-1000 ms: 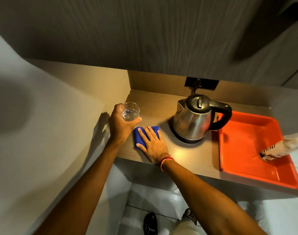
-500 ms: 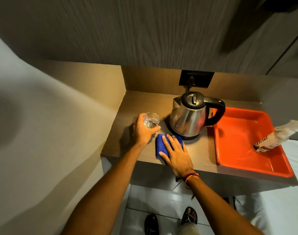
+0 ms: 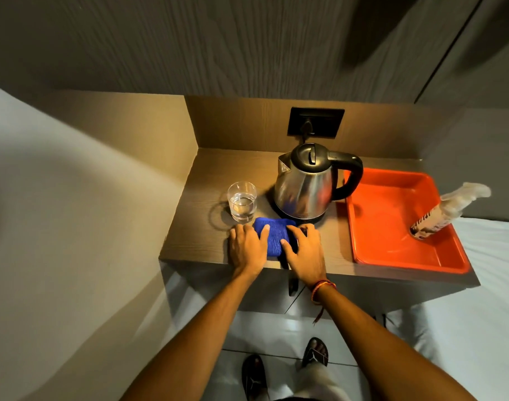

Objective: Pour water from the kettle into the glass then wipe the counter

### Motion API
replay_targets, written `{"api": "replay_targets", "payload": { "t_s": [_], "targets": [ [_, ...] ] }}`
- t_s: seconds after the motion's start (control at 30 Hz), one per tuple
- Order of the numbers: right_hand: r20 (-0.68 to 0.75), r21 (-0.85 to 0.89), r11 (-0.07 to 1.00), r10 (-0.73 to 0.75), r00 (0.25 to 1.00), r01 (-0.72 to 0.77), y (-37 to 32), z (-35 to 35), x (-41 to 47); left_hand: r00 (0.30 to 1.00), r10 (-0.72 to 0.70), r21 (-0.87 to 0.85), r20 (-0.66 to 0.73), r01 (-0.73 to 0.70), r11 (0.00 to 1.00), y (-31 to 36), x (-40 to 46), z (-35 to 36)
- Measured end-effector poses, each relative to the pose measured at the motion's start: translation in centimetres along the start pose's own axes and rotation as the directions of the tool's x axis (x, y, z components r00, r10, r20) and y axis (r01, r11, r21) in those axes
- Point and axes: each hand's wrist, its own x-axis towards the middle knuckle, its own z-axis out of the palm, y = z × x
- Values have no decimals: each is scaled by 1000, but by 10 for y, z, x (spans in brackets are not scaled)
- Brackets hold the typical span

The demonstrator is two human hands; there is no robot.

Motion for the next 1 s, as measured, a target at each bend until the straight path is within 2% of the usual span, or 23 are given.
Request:
{"api": "replay_targets", "payload": {
  "t_s": [0.07,0.1,0.13,0.2,0.33,0.4,0.47,0.53,0.6,0.67,0.73,0.87,1.0],
  "targets": [
    [-10,143,983,120,993,-118,-3,-2,4,998,-22,-40,66,25,999,15,-2,-4],
    [-19,221,958,191,981,-183,-4,-3,8,995,-35,-112,97,46,993,21,-1,-6],
    [-22,321,912,277,961,-255,-5,-7,11,994,-18,-219,111,42,975,30,-3,-8],
    [36,554,751,408,912,-358,-13,-20,15,993,67,-457,94,-17,889,49,-10,-14],
    [73,751,578,409,910,-320,-13,-71,29,986,168,-684,18,-111,721,102,-22,-20],
    [91,821,457,485,870,-341,-4,-102,38,987,156,-766,49,-63,639,125,-25,-15],
    [48,829,435,569,821,-351,17,-132,42,982,157,-792,107,-11,610,146,-30,-3],
    [-65,765,520,648,759,-379,44,-156,40,962,179,-752,206,38,658,162,-36,15],
    [-169,597,650,675,718,-470,68,-173,32,936,202,-665,289,45,746,176,-43,34],
    [-219,403,740,649,728,-539,88,-181,26,921,240,-504,308,-56,862,187,-49,49],
    [-207,215,794,606,768,-569,103,-182,21,907,311,-274,283,-234,933,195,-54,59],
    [-40,-84,825,557,829,-558,113,-180,20,883,412,58,223,-434,899,200,-62,67],
    [-60,-226,829,512,857,-511,103,-178,20,865,483,98,136,-497,862,200,-58,62]
  ]
}}
